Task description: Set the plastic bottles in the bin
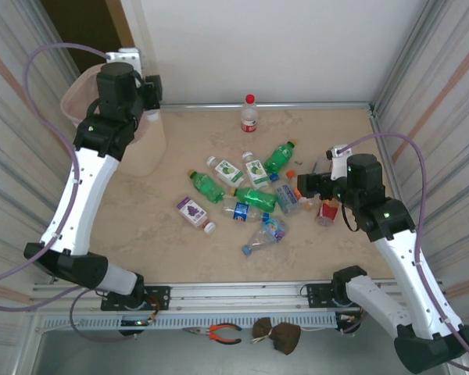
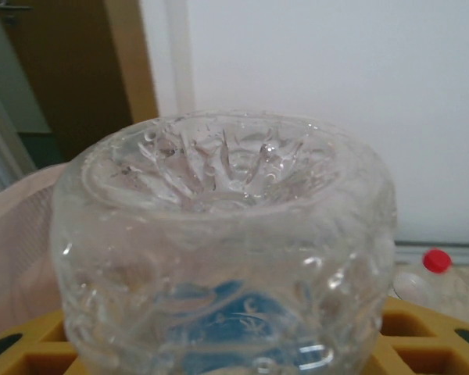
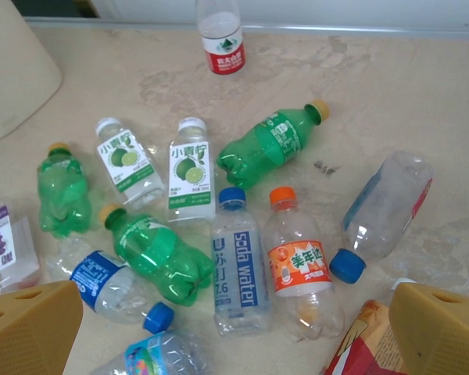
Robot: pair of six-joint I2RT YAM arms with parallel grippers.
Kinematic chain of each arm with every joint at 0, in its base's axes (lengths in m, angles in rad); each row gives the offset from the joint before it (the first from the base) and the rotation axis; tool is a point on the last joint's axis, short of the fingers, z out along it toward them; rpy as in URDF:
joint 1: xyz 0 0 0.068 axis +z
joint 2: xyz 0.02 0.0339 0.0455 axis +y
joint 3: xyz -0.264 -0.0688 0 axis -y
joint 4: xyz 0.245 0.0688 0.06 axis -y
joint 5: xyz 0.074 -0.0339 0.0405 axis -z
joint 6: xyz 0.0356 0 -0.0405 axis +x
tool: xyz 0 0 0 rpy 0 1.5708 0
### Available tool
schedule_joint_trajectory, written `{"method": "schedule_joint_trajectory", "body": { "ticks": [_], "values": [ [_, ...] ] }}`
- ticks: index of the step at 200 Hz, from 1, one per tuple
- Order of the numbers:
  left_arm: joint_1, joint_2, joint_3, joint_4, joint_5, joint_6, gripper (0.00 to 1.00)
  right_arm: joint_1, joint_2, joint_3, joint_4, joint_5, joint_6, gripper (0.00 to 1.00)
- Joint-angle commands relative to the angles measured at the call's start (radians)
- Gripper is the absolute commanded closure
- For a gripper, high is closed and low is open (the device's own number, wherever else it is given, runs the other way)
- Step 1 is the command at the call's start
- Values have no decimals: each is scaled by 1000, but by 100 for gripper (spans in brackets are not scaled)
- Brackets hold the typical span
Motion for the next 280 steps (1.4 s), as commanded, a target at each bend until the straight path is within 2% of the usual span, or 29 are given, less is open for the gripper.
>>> {"method": "schedule_joint_trajectory", "body": {
  "ticks": [1, 41, 83, 130, 174, 203, 221, 280],
  "values": [
    [65, 34, 91, -20, -77, -73, 66, 8, 5, 33, 26, 3, 16, 1],
    [170, 126, 196, -104, -95, -193, 67, 11, 22, 40, 31, -3, 13, 1],
    [253, 219, 253, -195, -189, -363, 68, 16, 31, 40, 41, -8, 13, 1],
    [281, 377, 378, -356, -282, -521, 70, 16, 28, 35, 38, 0, 8, 1],
    [284, 511, 473, -506, -308, -649, 70, 17, 33, 28, 46, -4, 9, 1],
    [289, 594, 534, -614, -297, -742, 67, 16, 33, 19, 54, -3, 11, 1],
    [293, 630, 559, -669, -290, -798, 61, 17, 33, 17, 56, -3, 10, 1],
    [333, 752, 575, -752, -167, -932, 61, 17, 27, 2, 58, -2, 8, 1]
  ]
}}
